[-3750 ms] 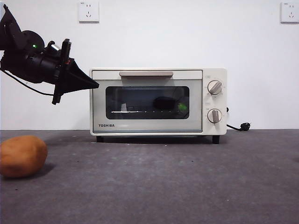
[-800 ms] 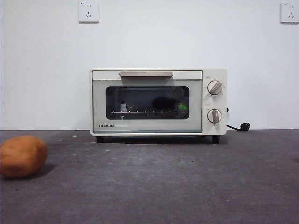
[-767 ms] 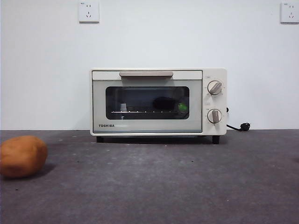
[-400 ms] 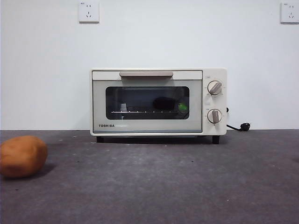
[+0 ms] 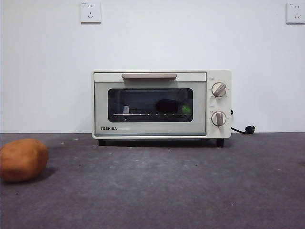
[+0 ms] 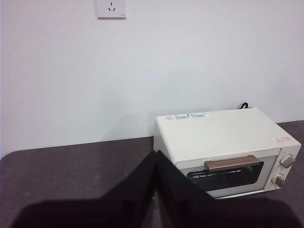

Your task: Take the eggplant from the table,put the eggplant in the oven

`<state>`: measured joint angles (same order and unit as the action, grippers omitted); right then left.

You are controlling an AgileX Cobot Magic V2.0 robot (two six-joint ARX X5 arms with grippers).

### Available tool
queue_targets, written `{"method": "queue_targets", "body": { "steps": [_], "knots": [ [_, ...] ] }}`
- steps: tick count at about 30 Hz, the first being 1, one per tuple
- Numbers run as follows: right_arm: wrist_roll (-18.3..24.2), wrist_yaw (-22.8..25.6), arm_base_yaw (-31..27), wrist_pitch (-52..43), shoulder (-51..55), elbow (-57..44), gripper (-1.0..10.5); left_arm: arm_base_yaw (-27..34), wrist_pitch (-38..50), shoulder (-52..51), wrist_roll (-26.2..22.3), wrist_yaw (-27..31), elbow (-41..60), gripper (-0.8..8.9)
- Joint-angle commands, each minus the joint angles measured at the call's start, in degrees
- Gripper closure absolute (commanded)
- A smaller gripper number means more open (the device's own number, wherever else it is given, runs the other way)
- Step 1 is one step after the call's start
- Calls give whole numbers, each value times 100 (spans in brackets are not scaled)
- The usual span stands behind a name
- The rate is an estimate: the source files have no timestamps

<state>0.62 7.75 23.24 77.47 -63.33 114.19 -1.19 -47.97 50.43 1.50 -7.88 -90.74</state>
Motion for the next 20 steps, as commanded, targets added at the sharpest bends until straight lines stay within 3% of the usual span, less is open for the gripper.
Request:
{"method": "queue_targets", "body": {
  "steps": [1,20],
  "knots": [
    [-59,24,4,111,-125,-2,946,-2,-20,11,-59,0,15,818],
    [-59,24,4,107,-1478,-2,946,-2,-181,94,105,-2,15,818]
  ]
}}
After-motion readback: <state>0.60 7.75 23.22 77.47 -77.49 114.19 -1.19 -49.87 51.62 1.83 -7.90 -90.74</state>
